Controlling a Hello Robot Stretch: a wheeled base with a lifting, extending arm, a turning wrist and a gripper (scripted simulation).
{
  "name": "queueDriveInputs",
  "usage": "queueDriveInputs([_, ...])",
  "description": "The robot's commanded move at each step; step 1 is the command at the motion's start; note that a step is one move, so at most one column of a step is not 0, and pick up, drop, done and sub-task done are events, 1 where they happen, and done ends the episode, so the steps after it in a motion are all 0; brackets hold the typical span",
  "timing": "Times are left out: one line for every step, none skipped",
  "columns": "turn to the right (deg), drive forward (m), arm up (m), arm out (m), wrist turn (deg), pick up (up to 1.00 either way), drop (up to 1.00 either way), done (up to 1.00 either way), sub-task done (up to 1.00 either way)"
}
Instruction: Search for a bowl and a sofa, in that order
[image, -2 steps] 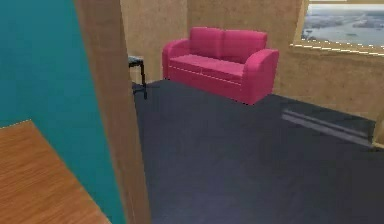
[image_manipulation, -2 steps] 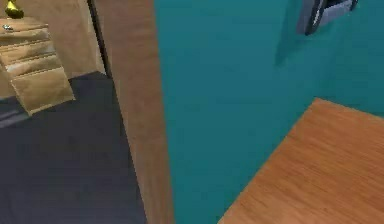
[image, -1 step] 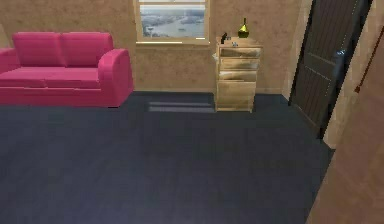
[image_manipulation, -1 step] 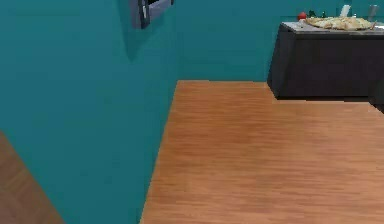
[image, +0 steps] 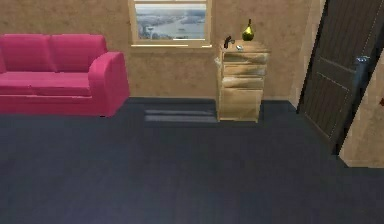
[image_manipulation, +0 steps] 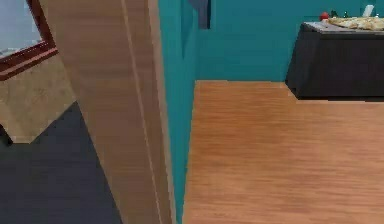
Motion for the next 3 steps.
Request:
queueDriveInputs([-15.0,0.0,0.0,0.0,0.0,0.0,0.0,0.0,0.0])
queueDriveInputs([0.0,1.0,0.0,0.0,0.0,0.0,0.0,0.0,0.0])
queueDriveInputs([0.0,1.0,0.0,0.0,0.0,0.0,0.0,0.0,0.0])
